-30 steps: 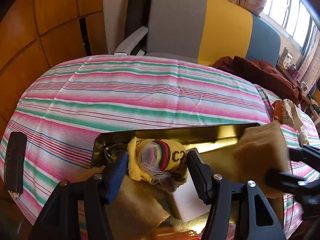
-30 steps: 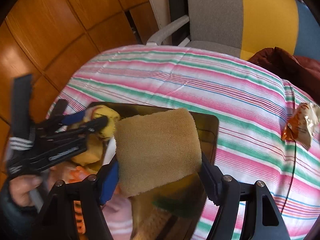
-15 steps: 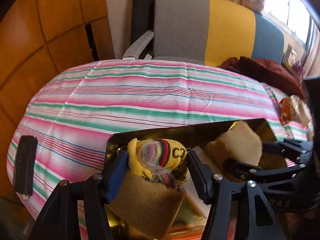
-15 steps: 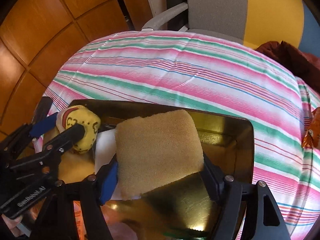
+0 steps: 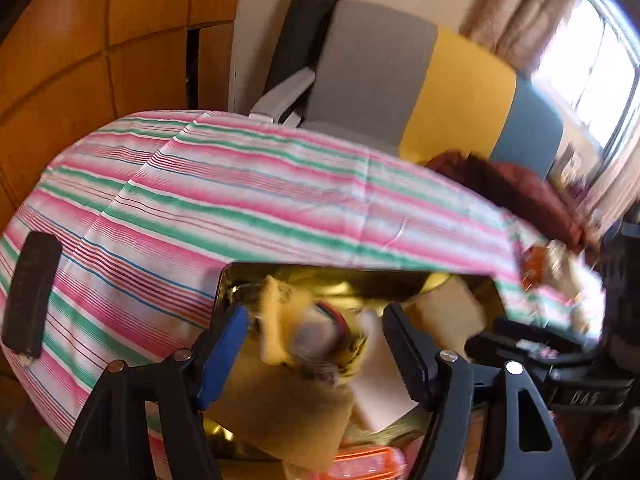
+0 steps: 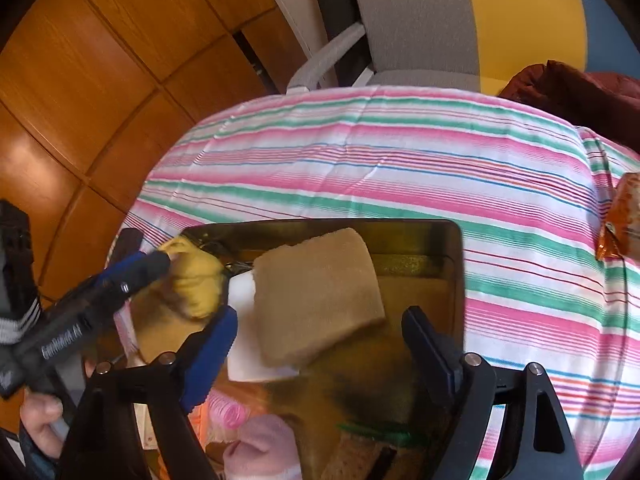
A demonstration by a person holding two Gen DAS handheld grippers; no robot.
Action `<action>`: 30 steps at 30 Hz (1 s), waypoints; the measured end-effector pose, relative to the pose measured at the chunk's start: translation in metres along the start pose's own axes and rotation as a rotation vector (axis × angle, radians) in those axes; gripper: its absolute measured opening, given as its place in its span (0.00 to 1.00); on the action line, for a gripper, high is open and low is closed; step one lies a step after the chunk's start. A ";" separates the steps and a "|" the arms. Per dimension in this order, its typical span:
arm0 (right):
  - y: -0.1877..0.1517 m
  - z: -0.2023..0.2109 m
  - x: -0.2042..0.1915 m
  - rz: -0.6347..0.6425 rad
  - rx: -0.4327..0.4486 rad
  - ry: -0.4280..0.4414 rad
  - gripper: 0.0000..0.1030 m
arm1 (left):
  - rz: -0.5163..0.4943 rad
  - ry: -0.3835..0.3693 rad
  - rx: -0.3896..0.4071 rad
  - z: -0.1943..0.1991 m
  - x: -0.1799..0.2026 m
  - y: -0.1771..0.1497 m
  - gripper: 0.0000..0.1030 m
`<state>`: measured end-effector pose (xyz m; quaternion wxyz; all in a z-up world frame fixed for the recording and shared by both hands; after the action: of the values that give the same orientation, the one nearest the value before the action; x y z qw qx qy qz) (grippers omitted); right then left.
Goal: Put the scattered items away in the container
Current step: 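Release the yellow sock bundle with the left tool while the right tool drops the sponge into the tin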
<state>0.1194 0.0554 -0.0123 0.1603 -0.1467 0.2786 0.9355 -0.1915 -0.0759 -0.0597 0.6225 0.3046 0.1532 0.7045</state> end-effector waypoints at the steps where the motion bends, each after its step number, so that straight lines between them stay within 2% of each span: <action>1: -0.001 0.005 0.001 -0.005 0.010 0.004 0.83 | 0.011 0.025 0.017 0.004 -0.003 0.003 0.72; 3: -0.002 0.015 0.002 -0.013 0.031 0.009 0.83 | 0.036 0.037 0.050 0.013 -0.007 0.006 0.70; 4: -0.003 0.020 0.004 -0.016 0.042 0.009 0.83 | 0.055 0.030 0.068 0.019 -0.009 0.007 0.64; 5: -0.005 0.025 0.005 -0.021 0.050 0.010 0.83 | 0.066 0.019 0.081 0.024 -0.008 0.006 0.53; 6: -0.007 0.029 0.006 -0.026 0.057 0.012 0.83 | 0.062 0.009 0.085 0.027 -0.006 0.004 0.50; 11: -0.015 0.051 0.012 -0.035 0.089 0.021 0.83 | -0.008 0.061 0.010 0.010 0.005 -0.016 0.45; 14: -0.018 0.073 0.022 -0.029 0.123 0.007 0.83 | -0.002 0.122 -0.019 0.000 0.001 -0.025 0.45; 17: -0.022 0.094 0.042 -0.051 0.154 -0.014 0.83 | 0.014 0.133 -0.014 0.001 0.001 -0.026 0.45; 20: -0.030 0.111 0.070 -0.102 0.170 -0.043 0.83 | 0.041 0.113 0.002 0.010 0.003 -0.027 0.51; 23: -0.042 0.125 0.102 -0.166 0.179 -0.076 0.83 | 0.063 0.091 0.046 0.024 0.009 -0.026 0.53; 27: -0.062 0.138 0.148 -0.251 0.175 -0.134 0.83 | 0.096 0.015 0.096 0.045 0.022 -0.026 0.55; 30: -0.075 0.150 0.183 -0.303 0.172 -0.183 0.83 | 0.072 -0.040 0.104 0.057 0.044 -0.031 0.56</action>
<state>-0.0456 0.2404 0.0056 0.3361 -0.0872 0.3167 0.8827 -0.1336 -0.0373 -0.0240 0.5833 0.3557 0.1660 0.7111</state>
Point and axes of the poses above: each gripper's, at about its wrist camera, not at the fingertips, and z roughly against the way its jaws point, x to its right, y to its top, the point moved 7 cm from there along -z, roughly the way its jaws point
